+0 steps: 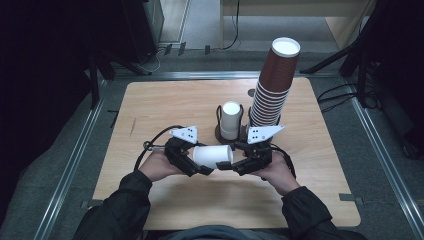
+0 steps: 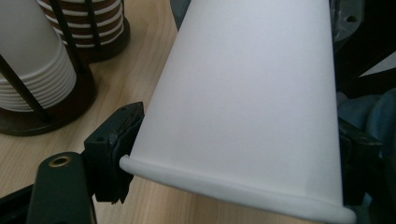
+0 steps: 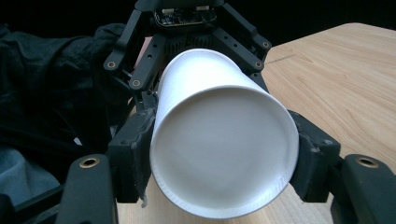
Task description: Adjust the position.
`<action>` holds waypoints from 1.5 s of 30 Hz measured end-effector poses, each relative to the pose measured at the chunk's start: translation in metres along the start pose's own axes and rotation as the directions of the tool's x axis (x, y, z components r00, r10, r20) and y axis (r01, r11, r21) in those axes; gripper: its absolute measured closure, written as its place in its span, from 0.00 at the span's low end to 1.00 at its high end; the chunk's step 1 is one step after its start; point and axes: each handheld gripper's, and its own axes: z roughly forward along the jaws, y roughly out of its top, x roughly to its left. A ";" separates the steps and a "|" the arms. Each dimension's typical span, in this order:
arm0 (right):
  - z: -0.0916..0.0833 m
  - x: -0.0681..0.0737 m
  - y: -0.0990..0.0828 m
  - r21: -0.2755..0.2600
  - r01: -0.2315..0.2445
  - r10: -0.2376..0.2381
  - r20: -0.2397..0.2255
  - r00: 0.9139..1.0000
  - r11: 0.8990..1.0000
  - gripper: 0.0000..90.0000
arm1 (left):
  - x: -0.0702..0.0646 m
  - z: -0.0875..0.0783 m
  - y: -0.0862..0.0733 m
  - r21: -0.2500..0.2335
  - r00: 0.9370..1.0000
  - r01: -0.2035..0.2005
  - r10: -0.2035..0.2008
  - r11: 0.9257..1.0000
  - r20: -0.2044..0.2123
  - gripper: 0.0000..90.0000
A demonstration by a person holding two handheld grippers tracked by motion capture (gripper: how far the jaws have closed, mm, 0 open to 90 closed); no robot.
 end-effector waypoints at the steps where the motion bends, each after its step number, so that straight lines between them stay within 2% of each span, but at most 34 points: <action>1: 0.000 0.000 0.000 0.000 -0.001 0.001 0.001 1.000 1.000 0.38 | 0.000 -0.001 0.000 0.002 1.000 -0.007 0.007 1.000 -0.003 0.23; 8: 0.001 0.001 0.000 0.020 0.019 -0.019 0.007 1.000 1.000 0.36 | 0.001 -0.001 0.000 0.022 1.000 -0.009 0.009 1.000 0.002 0.25; 11: 0.002 0.002 0.000 0.030 0.024 -0.025 0.023 0.999 0.999 0.24 | 0.003 -0.004 -0.001 0.029 1.000 0.006 -0.006 1.000 0.000 0.25; 16: 0.005 0.002 -0.002 0.106 0.020 -0.025 0.045 0.999 0.994 0.22 | 0.005 -0.011 -0.004 0.037 1.000 0.020 -0.019 0.999 -0.012 0.25; 21: 0.009 0.000 -0.005 0.175 0.029 -0.042 0.075 0.996 0.984 0.22 | 0.006 -0.014 -0.005 0.062 1.000 0.019 -0.018 0.998 -0.025 0.25; 25: 0.011 0.000 -0.007 0.211 0.037 -0.057 0.088 0.994 0.977 0.22 | 0.006 -0.013 -0.005 0.081 0.999 0.017 -0.014 0.997 -0.037 0.25; 30: 0.013 -0.001 -0.010 0.259 0.044 -0.073 0.107 0.992 0.965 0.22 | 0.006 -0.012 -0.004 0.134 0.999 0.006 0.001 0.991 -0.054 0.25; 37: 0.014 -0.002 -0.013 0.301 0.048 -0.088 0.122 0.989 0.952 0.23 | 0.009 -0.013 -0.002 0.145 0.998 0.023 -0.013 0.989 -0.068 0.25; 40: 0.014 -0.002 -0.013 0.316 0.048 -0.092 0.128 0.988 0.948 0.23 | 0.010 -0.012 -0.001 0.173 0.997 0.024 -0.011 0.985 -0.074 0.25; 42: 0.015 -0.002 -0.014 0.323 0.051 -0.097 0.129 0.987 0.945 0.23 | 0.012 -0.010 -0.001 0.198 0.998 0.032 -0.021 0.980 -0.058 0.25; 45: 0.015 -0.002 -0.014 0.338 0.062 -0.111 0.128 0.985 0.939 0.23 | 0.012 -0.008 -0.001 0.244 0.998 0.022 -0.006 0.969 -0.067 0.25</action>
